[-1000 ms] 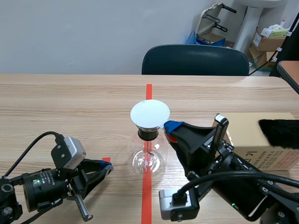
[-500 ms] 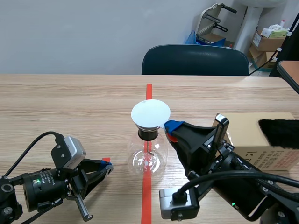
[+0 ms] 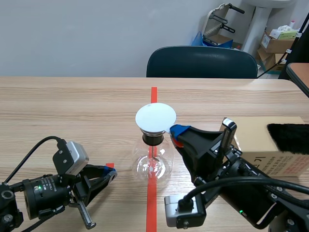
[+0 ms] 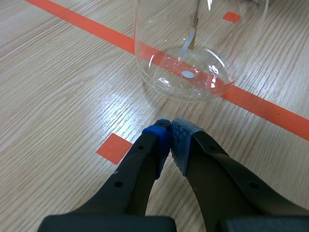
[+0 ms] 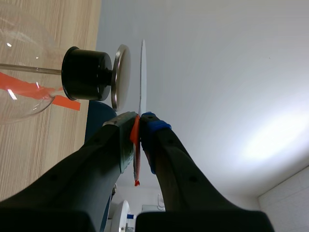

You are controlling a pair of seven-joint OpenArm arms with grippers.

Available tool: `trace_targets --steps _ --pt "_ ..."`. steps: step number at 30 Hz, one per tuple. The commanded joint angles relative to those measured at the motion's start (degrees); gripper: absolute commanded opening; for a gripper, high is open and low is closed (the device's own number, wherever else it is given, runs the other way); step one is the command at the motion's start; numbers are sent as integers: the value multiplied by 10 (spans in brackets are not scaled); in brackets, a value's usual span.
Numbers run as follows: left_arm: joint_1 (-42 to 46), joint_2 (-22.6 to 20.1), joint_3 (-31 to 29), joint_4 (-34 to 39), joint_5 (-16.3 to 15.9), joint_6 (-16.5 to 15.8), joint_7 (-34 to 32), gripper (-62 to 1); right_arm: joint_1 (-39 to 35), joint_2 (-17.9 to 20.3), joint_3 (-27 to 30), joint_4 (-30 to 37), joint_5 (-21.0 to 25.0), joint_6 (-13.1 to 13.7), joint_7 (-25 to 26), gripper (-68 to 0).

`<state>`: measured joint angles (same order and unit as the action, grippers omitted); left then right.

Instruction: Do the electroscope experiment

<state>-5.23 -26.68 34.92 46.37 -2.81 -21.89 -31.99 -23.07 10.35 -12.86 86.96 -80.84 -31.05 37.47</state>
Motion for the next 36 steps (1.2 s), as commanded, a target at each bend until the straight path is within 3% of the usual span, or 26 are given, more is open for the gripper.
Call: trace_targets --steps 1,6,11,36 --pt "-2 3 1 12 -6 -1 -10 -580 0 7 2 7 2 -6 -3 -656" --pt "-2 3 1 12 -6 -1 -10 -580 0 7 2 7 2 -6 -22 -656" --pt "-2 3 1 12 -6 -1 -10 -580 0 7 2 7 2 -6 -78 -656" --pt "-2 3 1 12 -6 -1 -10 -580 0 7 2 7 2 -7 -485 -656"
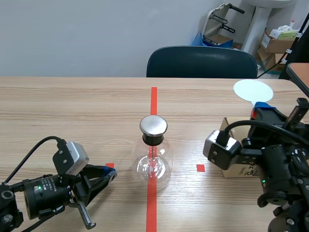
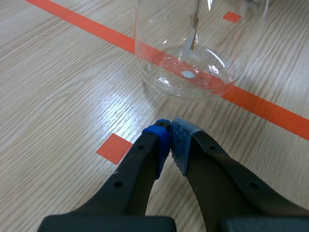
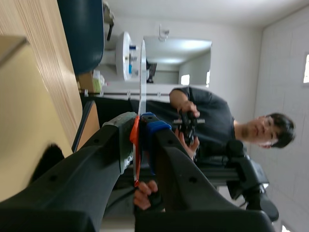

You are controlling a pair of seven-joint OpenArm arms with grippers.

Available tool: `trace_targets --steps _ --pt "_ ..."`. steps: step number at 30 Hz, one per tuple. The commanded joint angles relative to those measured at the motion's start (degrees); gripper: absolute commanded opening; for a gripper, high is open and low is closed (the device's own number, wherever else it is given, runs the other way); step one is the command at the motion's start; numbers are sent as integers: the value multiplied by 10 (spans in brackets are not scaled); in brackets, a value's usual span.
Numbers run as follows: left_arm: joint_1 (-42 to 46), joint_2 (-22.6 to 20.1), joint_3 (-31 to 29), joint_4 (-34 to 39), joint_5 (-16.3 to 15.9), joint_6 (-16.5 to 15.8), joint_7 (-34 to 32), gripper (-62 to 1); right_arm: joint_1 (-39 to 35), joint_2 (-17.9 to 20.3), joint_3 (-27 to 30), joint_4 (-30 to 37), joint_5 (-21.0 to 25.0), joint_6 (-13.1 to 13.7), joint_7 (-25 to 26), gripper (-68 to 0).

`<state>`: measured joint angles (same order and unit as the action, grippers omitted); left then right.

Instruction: Do the electroscope experiment

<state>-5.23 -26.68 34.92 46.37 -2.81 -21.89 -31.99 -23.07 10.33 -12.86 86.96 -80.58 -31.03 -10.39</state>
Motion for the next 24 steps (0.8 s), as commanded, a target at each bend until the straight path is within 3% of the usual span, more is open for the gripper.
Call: trace_targets --steps 1,6,14,19,24 --pt "-2 3 1 12 -6 -1 -10 -580 0 8 2 7 0 -7 -18 -656" --pt "-2 3 1 12 -6 -1 -10 -580 0 8 2 7 0 -7 -60 -656" --pt "-2 3 1 12 -6 -1 -10 -580 0 8 2 7 0 -7 -61 -656" --pt "-2 3 1 12 -6 -1 -10 -580 0 8 2 7 0 -7 -22 -656" --pt "-2 3 1 12 -6 -1 -10 -580 0 8 2 7 0 -7 74 -656"
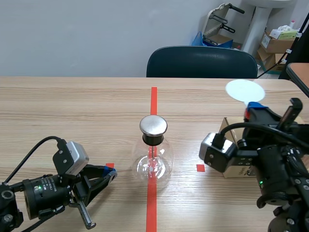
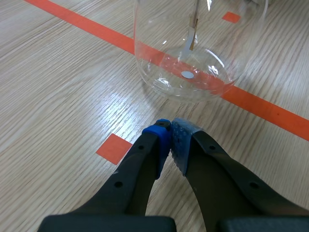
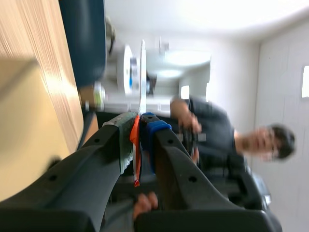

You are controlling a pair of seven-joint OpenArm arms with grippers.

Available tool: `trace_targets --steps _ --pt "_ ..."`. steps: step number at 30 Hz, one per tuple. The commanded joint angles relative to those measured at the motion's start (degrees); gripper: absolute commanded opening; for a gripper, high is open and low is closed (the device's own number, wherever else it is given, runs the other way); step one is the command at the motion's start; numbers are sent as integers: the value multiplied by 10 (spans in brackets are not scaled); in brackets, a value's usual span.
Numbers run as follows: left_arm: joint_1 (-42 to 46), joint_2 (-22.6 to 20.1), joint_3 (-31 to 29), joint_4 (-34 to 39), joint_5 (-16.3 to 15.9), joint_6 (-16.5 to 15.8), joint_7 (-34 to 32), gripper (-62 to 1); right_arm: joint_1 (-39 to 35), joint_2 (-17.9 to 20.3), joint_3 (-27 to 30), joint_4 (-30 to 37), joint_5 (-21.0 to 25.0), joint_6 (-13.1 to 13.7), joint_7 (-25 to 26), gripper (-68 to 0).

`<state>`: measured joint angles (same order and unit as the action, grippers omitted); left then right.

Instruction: Do the electroscope experiment

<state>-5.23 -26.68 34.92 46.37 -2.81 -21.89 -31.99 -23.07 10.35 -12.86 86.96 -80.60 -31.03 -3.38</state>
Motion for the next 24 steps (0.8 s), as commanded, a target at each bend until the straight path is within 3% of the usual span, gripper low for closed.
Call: trace_targets --steps 1,12,24 --pt "-2 3 1 12 -6 -1 -10 -580 0 7 2 7 0 -7 26 -656" --pt "-2 3 1 12 -6 -1 -10 -580 0 7 2 7 0 -7 227 -656" --pt "-2 3 1 12 -6 -1 -10 -580 0 7 2 7 0 -7 347 -656"
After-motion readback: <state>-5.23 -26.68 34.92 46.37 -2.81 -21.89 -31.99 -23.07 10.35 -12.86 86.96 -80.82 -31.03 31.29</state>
